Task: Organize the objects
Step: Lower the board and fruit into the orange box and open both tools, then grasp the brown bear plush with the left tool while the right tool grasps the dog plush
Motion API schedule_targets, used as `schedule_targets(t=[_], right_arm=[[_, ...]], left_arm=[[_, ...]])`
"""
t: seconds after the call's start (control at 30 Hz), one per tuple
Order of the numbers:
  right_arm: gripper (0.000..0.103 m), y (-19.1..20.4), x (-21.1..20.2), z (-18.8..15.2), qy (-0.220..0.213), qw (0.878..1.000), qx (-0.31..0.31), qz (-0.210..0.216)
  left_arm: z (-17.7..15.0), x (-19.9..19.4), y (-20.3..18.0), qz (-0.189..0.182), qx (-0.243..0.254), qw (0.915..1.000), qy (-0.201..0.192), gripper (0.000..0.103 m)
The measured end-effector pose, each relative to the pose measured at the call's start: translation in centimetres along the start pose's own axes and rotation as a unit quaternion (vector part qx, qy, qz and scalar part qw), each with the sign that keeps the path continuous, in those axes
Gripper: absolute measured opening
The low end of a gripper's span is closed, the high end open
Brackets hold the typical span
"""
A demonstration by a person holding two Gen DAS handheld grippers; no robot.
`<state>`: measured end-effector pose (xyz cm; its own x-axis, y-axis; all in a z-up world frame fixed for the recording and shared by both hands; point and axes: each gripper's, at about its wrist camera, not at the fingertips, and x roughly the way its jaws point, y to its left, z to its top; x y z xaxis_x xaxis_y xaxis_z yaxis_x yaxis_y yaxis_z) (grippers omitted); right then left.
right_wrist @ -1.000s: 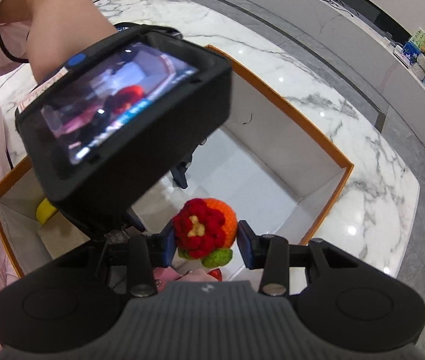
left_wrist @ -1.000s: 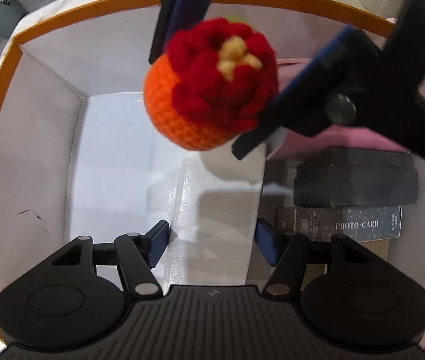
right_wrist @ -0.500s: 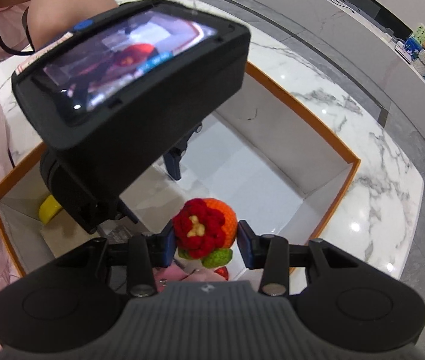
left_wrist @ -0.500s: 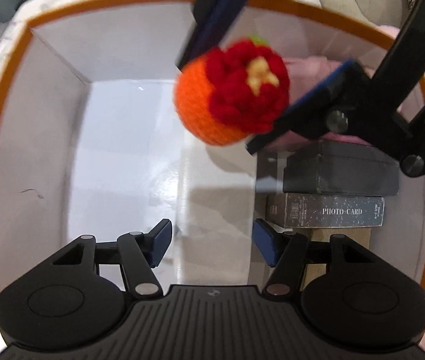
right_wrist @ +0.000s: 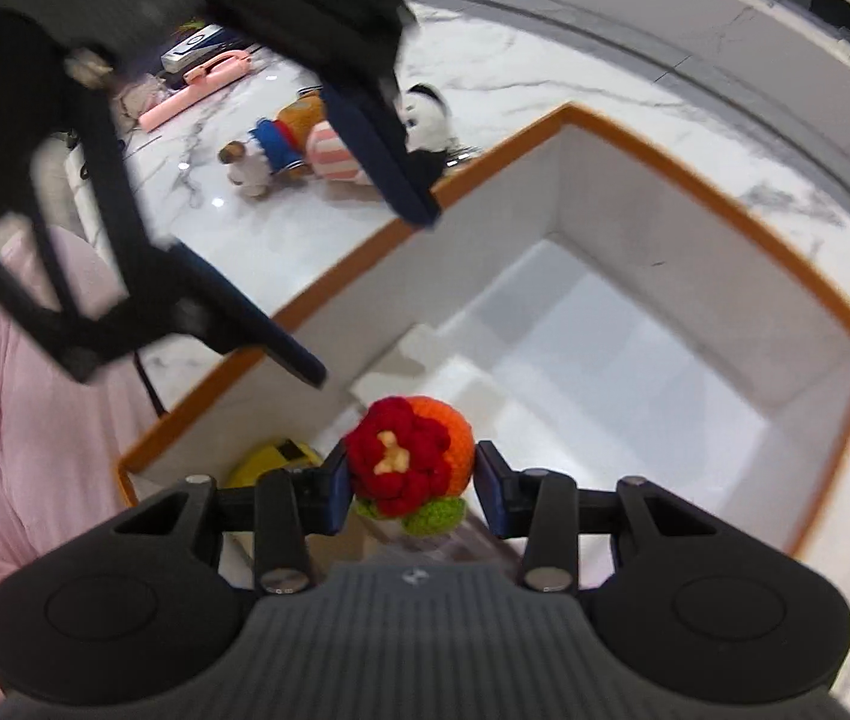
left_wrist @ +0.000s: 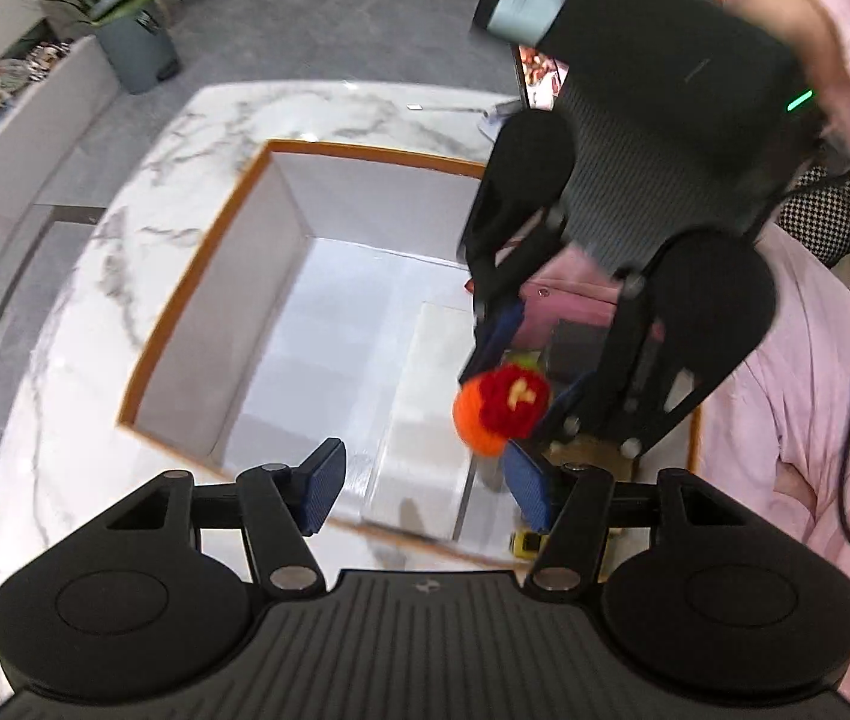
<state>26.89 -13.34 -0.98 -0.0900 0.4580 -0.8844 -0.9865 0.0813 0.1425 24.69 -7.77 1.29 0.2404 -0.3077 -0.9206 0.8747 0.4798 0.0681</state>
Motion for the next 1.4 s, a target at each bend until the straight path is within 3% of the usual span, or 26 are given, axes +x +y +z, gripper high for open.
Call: schedule_targets(t=[0.07,0.1,0.33,0.4,0.57,0.7,0.87,1.07,1.23,1.4], right_arm=[[0.044,0.3,1.1,0.2,0.007,1.0,0.001,0.01],[0.044,0.4,1.7,0.4,0.014,1.0,0.002,0.012],[0.045,1.6,3.9,0.3,0.04,0.999,0.016,0.01],[0.046,1.6,4.3,0.3,0.039,0.999,0.018,0.01],[0.047,1.9,4.7,0.8,0.046,0.999,0.024,0.01],[0.055,1.8,4.3,0.8,0.049,0.998,0.028,0.012],[0.055,2.6,3.9,1.3,0.049,0.998,0.025,0.003],[0.054,4.0,0.7,2.2,0.022,0.999,0.01,-0.024],[0.054,5.9,-2.5,4.2,-0.028,0.998,-0.017,-0.047],[0.054,7.5,-2.7,6.8,-0.059,0.997,-0.024,-0.053]], left_arm=[[-0.2,-0.5,-0.2,0.007,-0.007,0.9999,-0.006,0.069],[-0.3,-0.8,-2.0,0.009,-0.008,0.9999,-0.008,0.069],[-0.7,-0.1,-1.6,0.014,-0.018,0.9996,-0.019,0.069],[-2.6,-2.8,-2.7,0.014,-0.021,0.9994,-0.024,0.069],[-3.6,-3.1,-2.8,0.011,-0.038,0.9987,-0.031,0.069],[-4.2,-3.6,-2.7,0.01,-0.054,0.9978,-0.036,0.069],[-5.3,-4.5,-2.9,0.022,-0.066,0.9969,-0.035,0.069],[-7.8,-6.6,-3.0,0.046,-0.094,0.9938,-0.037,0.069],[-11.2,-9.1,-2.3,0.09,-0.14,0.9854,-0.037,0.069],[-14.6,-10.3,-0.9,0.147,-0.21,0.9664,-0.025,0.069]])
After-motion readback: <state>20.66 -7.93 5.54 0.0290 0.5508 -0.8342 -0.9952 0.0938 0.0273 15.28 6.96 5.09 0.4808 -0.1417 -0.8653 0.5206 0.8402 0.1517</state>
